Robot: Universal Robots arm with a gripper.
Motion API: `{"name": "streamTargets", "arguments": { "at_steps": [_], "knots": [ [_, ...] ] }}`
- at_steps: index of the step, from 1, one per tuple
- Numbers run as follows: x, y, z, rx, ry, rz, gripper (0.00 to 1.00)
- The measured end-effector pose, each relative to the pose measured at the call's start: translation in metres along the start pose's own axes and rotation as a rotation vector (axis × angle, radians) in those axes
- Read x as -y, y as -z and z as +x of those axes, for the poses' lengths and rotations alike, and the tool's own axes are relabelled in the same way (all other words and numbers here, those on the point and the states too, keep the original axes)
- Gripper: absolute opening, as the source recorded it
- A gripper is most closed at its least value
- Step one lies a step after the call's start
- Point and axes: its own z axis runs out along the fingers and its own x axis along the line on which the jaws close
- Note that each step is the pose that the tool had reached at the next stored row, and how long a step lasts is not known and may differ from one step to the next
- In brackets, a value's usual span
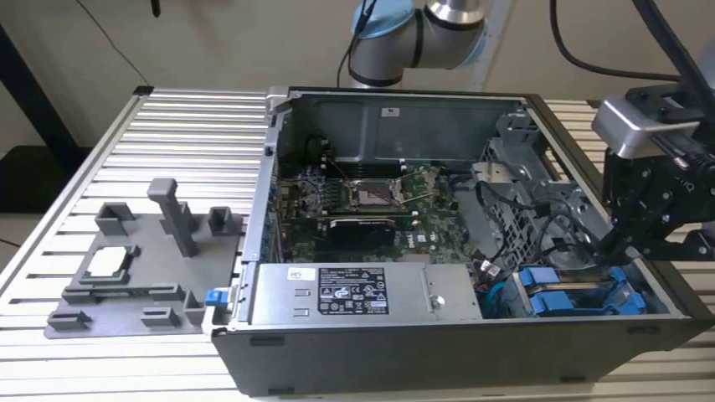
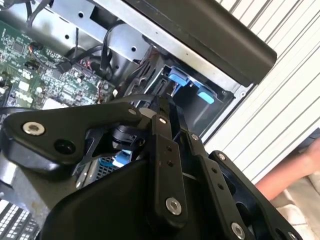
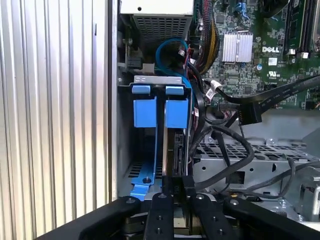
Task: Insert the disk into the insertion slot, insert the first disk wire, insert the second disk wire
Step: 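Insert the first disk wire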
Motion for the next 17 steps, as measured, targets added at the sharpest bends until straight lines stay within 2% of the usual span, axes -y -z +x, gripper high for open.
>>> {"name": "streamTargets", "arguments": {
  "at_steps": [4, 17],
  "knots": [
    [-0.0004, -0.0011, 0.0, 0.0011, 0.017, 0.0016, 0.19],
    [-0.0006, -0.0039, 0.0, 0.0009, 0.017, 0.0019, 0.19]
  ]
}}
